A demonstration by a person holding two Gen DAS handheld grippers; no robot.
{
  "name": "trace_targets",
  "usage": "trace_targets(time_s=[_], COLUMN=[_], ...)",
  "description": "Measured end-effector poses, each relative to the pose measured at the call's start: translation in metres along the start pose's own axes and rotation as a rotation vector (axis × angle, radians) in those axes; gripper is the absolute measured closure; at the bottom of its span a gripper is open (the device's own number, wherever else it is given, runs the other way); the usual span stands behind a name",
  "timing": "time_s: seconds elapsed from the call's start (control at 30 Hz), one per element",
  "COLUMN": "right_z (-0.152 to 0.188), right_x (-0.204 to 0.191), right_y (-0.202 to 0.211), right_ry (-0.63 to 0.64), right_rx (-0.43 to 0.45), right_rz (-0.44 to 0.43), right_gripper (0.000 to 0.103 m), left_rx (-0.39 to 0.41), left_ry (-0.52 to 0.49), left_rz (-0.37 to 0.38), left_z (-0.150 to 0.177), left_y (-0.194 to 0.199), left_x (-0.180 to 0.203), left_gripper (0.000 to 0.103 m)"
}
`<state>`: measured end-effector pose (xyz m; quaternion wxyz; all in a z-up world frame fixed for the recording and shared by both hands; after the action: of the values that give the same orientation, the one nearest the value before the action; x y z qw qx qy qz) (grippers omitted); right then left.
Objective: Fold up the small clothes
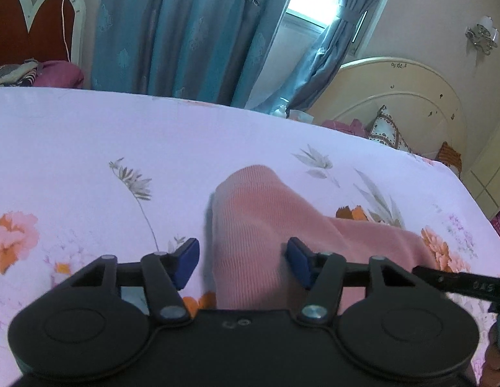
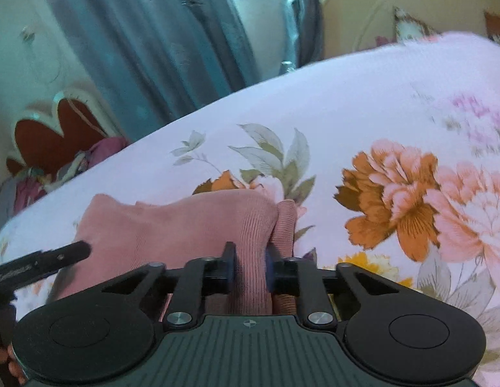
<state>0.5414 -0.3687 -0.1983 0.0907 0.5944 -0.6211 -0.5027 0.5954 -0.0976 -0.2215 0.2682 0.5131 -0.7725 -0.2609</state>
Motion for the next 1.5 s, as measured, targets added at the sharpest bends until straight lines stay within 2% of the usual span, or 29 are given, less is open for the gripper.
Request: trace_targets(time_s=[0.03, 0.1, 0.13, 0.17, 0.2, 0.27, 0.37, 0.5, 0.6, 0.7, 0.83, 1.03, 1.27, 1.5], right_z=[-0.002, -0.004, -0.001, 0.005, 0.007, 0.002, -0.008, -0.016, -0.012, -0.006, 0.000, -0.002, 0.010, 0.054], right_x=[-0.001, 0.001, 0.006, 0.012, 0.016, 0.014, 0.010, -0.010, -0.023, -0.026, -0.012, -0.002, -0.020, -0.024], right_y=[0.005, 0.012, 0.006, -0.007, -0.011, -0.006, 0.009, 0.020, 0.017, 0.004, -0.017, -0.028, 0.018, 0.056], right_ry=[0.001, 0.036, 0.060, 0.064, 0.059, 0.064, 0.046, 0.100, 0.127, 0.160, 0.170, 0.193, 0.195, 0.240], right_rx=[0.034, 0.101, 0.095, 0.043, 0.036, 0.052, 0.098, 0.143, 0.126, 0.104, 0.067, 0.065, 0.078, 0.044], right_rz=[-0.003, 0.044, 0.087, 0.110, 0.103, 0.103, 0.085, 0.067, 0.050, 0.076, 0.128, 0.183, 0.096, 0.060], right_gripper=[0.091, 0.092, 0.092, 0.092, 0.091, 0.091, 0.086, 0.086, 0.085, 0.085, 0.085, 0.087, 0.086, 0.086], left_rx=[0.008, 0.037, 0.041, 0.017, -0.016, -0.016, 0.003, 0.017, 0.011, 0.009, -0.005, -0.023, -0.002, 0.002], left_ry=[0.002, -0.021, -0.036, -0.049, -0.038, -0.009, -0.079, -0.089, -0.112, -0.139, -0.150, -0.163, -0.156, -0.185], left_rz=[0.004, 0.001, -0.013, -0.036, -0.038, -0.038, -0.067, -0.072, -0.071, -0.089, -0.103, -0.122, -0.120, -0.098], left_z=[-0.001, -0.005, -0.004, -0.001, 0.004, 0.005, 0.001, -0.004, -0.001, 0.004, 0.009, 0.011, 0.009, 0.031], left_y=[0.002, 0.007, 0.005, -0.002, -0.011, -0.011, -0.002, 0.013, 0.020, 0.021, 0.015, 0.010, 0.039, 0.069], left_x=[0.001, 0.007, 0.008, 0.008, 0.005, 0.001, 0.007, 0.015, 0.023, 0.028, 0.028, 0.027, 0.029, 0.038], left_gripper=[0.052, 0.053, 0.053, 0.051, 0.051, 0.047, 0.047, 0.049, 0.046, 0.044, 0.041, 0.036, 0.038, 0.038])
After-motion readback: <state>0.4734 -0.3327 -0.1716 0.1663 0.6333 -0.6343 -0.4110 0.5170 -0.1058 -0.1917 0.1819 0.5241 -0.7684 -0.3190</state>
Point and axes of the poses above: each gripper's, at about its wrist camera, not at the fingertips, and y roughly against the way its jaws point, x to its right, z to its underside, the point moved 7 cm from there along -y, roughly the way its jaws point, and after that the axes turned 13 degrees about -y, right-handed, at the moved point
